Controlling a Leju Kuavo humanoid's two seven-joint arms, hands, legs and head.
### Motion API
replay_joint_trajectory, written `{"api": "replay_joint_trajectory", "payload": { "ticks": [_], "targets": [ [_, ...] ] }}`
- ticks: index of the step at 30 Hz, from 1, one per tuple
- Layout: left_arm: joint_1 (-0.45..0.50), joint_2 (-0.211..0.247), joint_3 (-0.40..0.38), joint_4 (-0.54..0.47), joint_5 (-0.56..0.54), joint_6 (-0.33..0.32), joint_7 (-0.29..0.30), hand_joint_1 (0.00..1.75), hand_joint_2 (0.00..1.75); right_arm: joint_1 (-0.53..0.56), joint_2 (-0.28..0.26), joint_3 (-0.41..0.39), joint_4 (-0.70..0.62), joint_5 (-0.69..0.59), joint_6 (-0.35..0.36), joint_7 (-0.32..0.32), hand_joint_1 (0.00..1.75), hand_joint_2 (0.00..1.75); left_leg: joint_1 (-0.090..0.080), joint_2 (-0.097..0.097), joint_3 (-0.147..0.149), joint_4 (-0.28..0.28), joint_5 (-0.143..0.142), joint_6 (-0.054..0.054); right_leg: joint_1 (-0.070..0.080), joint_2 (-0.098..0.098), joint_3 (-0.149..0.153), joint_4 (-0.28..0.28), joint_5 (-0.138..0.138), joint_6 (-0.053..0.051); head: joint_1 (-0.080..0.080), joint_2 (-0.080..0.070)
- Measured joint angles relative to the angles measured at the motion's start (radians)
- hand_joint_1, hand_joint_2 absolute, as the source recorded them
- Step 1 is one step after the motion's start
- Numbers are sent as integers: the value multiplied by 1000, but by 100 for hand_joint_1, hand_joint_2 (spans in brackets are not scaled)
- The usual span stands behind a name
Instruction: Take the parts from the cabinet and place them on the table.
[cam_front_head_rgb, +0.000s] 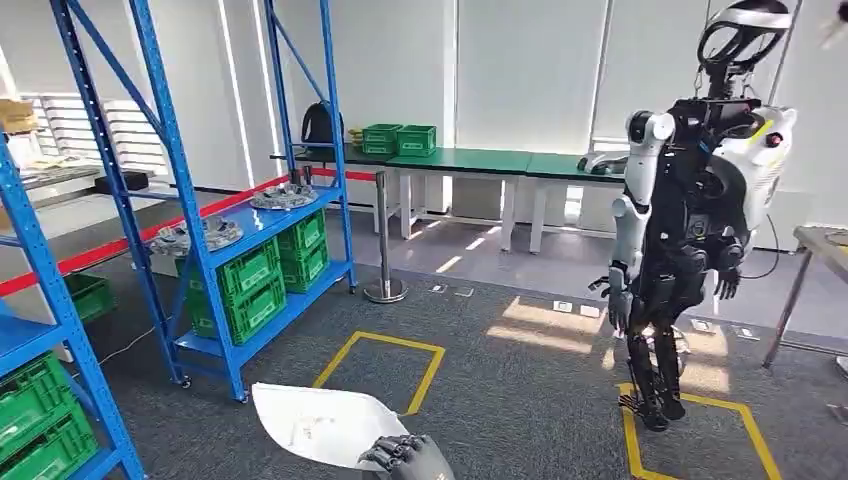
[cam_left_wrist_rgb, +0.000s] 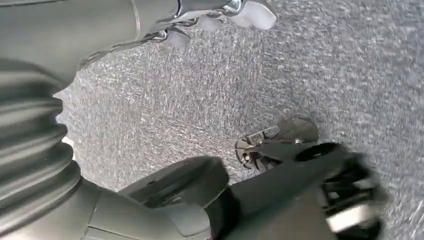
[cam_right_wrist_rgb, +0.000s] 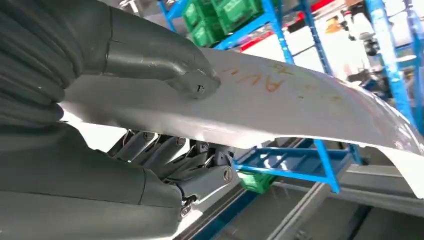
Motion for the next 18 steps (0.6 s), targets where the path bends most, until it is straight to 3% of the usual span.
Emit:
{"api": "replay_joint_trajectory", "payload": {
  "ticks": [1, 3, 4, 5, 8, 9, 10, 11, 12, 14, 15, 16, 18],
  "targets": [
    [0, 0, 0, 0, 0, 0, 0, 0, 175, 3, 0, -1, 0, 3, 0, 0, 175, 175, 0, -1, 12, -32, 34, 1, 0, 13, 0, 1, 0, 0, -1, 0],
    [-1, 0, 0, 0, 0, 0, 0, 0, 175, 3, 1, -3, 0, 9, 2, 0, 175, 175, 3, -19, 84, -199, 133, 6, -2, 42, 0, 6, -1, 3, -2, 0],
    [-1, 0, 0, 0, 0, 0, 0, 0, 175, 3, 3, -5, -1, 10, 2, 0, 175, 175, 7, -61, 112, -273, 152, 9, -4, 51, -2, 8, -1, 7, -1, 0],
    [0, 0, 0, 0, 0, 0, 0, 0, 175, 2, 5, -9, -1, 11, 4, 0, 175, 175, 7, -84, 119, -290, 139, 10, 0, 64, -8, 12, 1, 16, 0, 0],
    [0, 1, 0, 0, 3, 0, 0, 0, 175, 6, 8, -11, -2, 18, 12, -1, 175, 175, -3, -61, 122, -286, 144, 23, -11, 95, -18, 2, 16, 39, 2, 0],
    [0, 0, 0, 0, 5, 0, -2, 0, 175, 7, 8, -12, -2, 19, 12, -1, 175, 175, 4, -51, 126, -298, 151, 33, -8, 104, -19, 1, 17, 46, 2, 0],
    [0, 1, 0, -1, 8, 0, -3, 0, 175, 9, 8, -13, -2, 21, 13, -1, 175, 175, 6, -36, 130, -303, 155, 40, -8, 59, -24, 16, 6, 45, 3, 0],
    [2, 2, 0, -1, 11, 0, -6, 0, 175, 5, 13, -13, -2, 26, 15, -1, 175, 175, 5, -27, 130, -305, 156, 48, -2, 10, -46, 60, -24, 46, 8, 0],
    [7, 4, 0, -1, 12, 0, -6, 0, 175, 2, 21, -13, -1, 29, 16, -1, 175, 175, 3, -12, 130, -305, 155, 51, -1, -12, -83, 136, -64, 49, 8, 0],
    [17, 8, 0, -1, 15, 0, -6, 0, 175, 4, 33, -13, -1, 30, 19, -1, 175, 175, 1, 18, 129, -304, 152, 54, -3, -26, -159, 294, -124, 54, 9, 0],
    [19, 10, 0, -1, 16, 0, -6, 0, 175, 6, 37, -13, 0, 32, 20, 0, 175, 175, 1, 32, 129, -304, 152, 54, -5, -29, -174, 325, -125, 55, 8, 0],
    [19, 10, 0, -1, 19, 0, -6, 0, 175, 6, 38, -13, 1, 36, 21, 0, 175, 175, 1, 43, 129, -303, 151, 54, -6, -32, -163, 305, -105, 56, 9, 0],
    [18, 10, 0, -1, 19, 0, -7, 0, 175, 2, 41, -13, 1, 39, 20, 1, 175, 175, 1, 65, 132, -301, 146, 49, -8, -49, -74, 148, -29, 53, 10, 0]
  ]
}}
